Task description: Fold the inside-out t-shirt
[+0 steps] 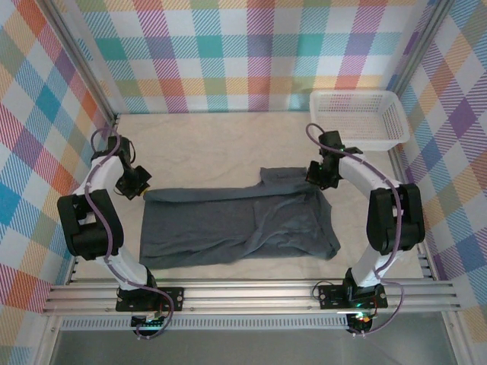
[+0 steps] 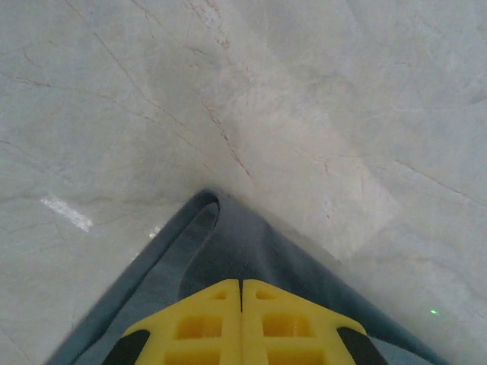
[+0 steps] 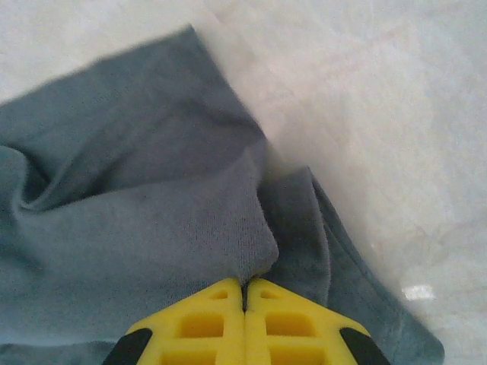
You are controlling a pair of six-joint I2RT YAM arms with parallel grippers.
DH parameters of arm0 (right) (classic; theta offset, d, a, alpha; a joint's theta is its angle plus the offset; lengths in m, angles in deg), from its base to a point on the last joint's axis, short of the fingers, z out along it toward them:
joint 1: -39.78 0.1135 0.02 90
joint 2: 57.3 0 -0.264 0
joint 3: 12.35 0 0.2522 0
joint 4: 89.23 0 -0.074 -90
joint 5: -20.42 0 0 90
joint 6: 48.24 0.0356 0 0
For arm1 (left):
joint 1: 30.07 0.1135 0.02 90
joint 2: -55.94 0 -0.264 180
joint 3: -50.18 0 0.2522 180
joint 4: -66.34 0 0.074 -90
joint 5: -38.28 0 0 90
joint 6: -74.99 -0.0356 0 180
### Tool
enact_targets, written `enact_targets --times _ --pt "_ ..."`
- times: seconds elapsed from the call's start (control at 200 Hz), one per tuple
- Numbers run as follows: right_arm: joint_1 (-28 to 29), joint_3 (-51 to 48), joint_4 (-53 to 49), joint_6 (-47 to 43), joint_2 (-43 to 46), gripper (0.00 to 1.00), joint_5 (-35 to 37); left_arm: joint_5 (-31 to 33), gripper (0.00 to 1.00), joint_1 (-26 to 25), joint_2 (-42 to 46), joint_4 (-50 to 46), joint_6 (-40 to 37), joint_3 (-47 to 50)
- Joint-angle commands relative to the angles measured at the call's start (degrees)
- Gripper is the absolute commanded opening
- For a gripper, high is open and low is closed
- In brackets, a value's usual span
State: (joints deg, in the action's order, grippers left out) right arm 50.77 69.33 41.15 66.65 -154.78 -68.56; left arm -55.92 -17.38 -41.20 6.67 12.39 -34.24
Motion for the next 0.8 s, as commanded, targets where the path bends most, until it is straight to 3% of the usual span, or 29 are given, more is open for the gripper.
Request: enact_targets --times 0.0,0.145,0.3,0.445,0.565,0.735,0.8 --pt "0.0 1.8 -0.6 0.6 3.0 0.00 0.9 0.7 0.00 0.8 0.2 -0.2 -0.8 -0.9" --pt "-0.1 1.3 -2.3 0.7 9.0 0.00 2.9 0.9 0.00 0.8 4.1 -0.7 -2.3 -0.4" --pt "-0.1 -8.2 0.0 3.6 13.0 0.00 1.7 3.0 0.00 0.8 8.5 -1.6 -1.3 4.7" --pt "0.0 -17.4 3.3 6.4 12.7 0.10 -1.6 3.7 0.00 0.4 10.4 0.8 -1.1 12.1" --pt "0.0 -16.0 0.4 4.8 13.2 0.37 -0.5 2.6 0.39 -0.4 10.3 1.5 -2.0 10.8" --pt "0.0 -6.9 -3.6 1.9 15.1 0.47 1.0 -0.7 0.64 -2.5 14.5 0.8 -7.0 6.1" --pt "0.0 -5.1 -2.1 1.1 13.8 0.55 1.4 -0.5 0.69 -4.9 16.5 0.5 -8.4 4.9"
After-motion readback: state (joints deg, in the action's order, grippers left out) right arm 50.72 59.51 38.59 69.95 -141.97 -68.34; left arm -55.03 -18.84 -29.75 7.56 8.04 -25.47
